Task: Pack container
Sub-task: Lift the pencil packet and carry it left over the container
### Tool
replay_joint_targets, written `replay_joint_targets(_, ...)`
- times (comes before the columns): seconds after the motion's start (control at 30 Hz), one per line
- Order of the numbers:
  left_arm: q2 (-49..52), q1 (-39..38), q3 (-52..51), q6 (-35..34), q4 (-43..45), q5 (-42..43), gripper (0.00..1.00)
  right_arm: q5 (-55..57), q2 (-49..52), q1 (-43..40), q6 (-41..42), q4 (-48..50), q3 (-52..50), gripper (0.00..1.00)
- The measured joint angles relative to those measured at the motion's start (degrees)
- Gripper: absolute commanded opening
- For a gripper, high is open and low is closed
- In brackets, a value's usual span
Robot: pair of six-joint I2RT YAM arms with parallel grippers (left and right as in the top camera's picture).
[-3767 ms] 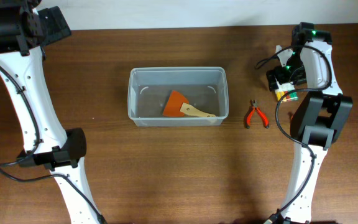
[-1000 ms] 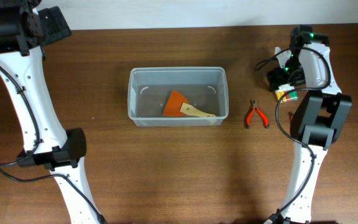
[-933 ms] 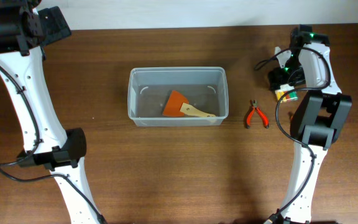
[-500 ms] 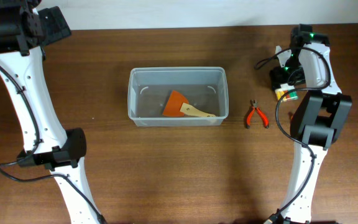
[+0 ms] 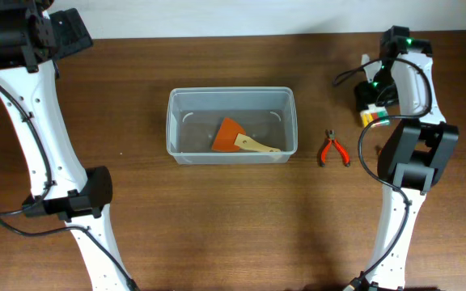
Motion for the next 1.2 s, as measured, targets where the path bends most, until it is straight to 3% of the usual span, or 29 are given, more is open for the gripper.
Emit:
replay_joint_targets(0.47,0.0,0.0,0.0,0.0,0.0,0.0,0.99,-5.42,0.42,0.87,0.42,-11.08,23.02,0.64)
replay_joint_targets(0.7,0.0,0.0,0.0,0.0,0.0,0.0,0.99,-7.23,0.39,7.56,0.44,-17.81,34.49,0.64)
replay_joint_targets(1.2,0.0,0.0,0.0,0.0,0.0,0.0,0.99,-8.74,-2.69,25.31,-1.62,-21.9,37.57,0.64)
